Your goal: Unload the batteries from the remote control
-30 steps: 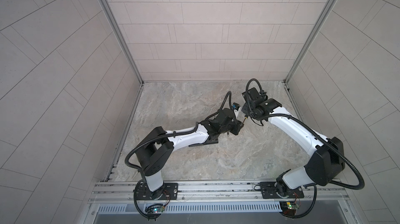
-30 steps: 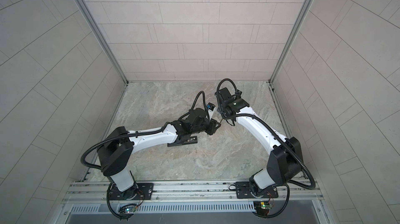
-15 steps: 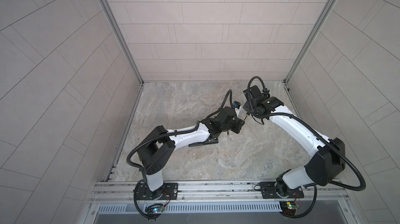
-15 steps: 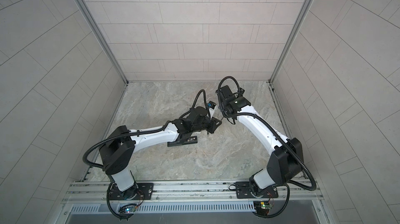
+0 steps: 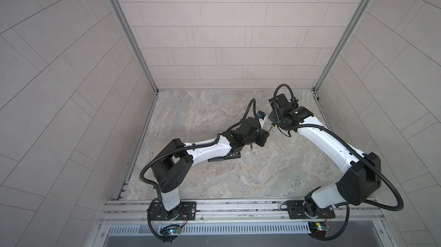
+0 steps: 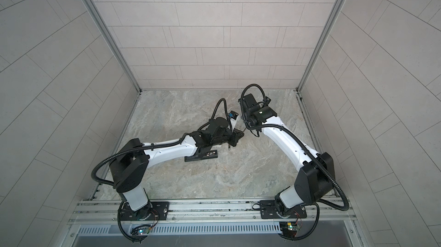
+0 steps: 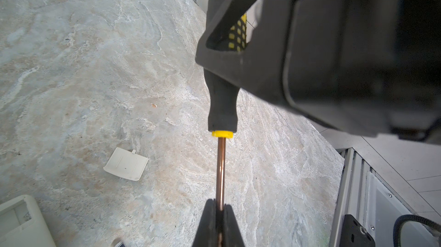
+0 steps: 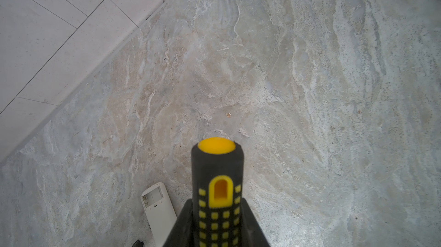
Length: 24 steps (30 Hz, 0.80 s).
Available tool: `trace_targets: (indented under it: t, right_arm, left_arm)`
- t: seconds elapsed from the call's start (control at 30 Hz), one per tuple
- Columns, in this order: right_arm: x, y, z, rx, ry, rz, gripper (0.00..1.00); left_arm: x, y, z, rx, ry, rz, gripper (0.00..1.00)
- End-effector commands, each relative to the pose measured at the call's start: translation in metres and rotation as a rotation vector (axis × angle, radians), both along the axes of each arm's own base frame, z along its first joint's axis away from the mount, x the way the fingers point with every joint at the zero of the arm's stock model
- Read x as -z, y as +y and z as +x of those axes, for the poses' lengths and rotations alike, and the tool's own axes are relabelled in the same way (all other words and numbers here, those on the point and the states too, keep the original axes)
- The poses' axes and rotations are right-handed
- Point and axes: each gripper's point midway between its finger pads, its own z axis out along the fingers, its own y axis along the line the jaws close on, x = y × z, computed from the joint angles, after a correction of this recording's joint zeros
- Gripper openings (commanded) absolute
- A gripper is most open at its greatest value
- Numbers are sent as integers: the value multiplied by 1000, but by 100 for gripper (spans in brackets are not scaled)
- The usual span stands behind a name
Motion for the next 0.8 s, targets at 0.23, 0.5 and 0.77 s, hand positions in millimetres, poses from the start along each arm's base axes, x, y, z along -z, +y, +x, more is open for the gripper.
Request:
trace_targets:
  t: [0.23, 0.5, 0.77]
  right_arm:
    - [-39, 11, 3, -110, -148, 69, 48]
    - [-44, -13, -10, -235, -232, 126, 66]
    - [-83, -12, -13, -448, -482, 275, 72]
  left_arm:
    - [-26, 7, 15, 16, 35, -162, 0]
    - [-49, 14, 28, 60, 60, -282, 0]
    - [-61, 5, 17, 157, 87, -321, 0]
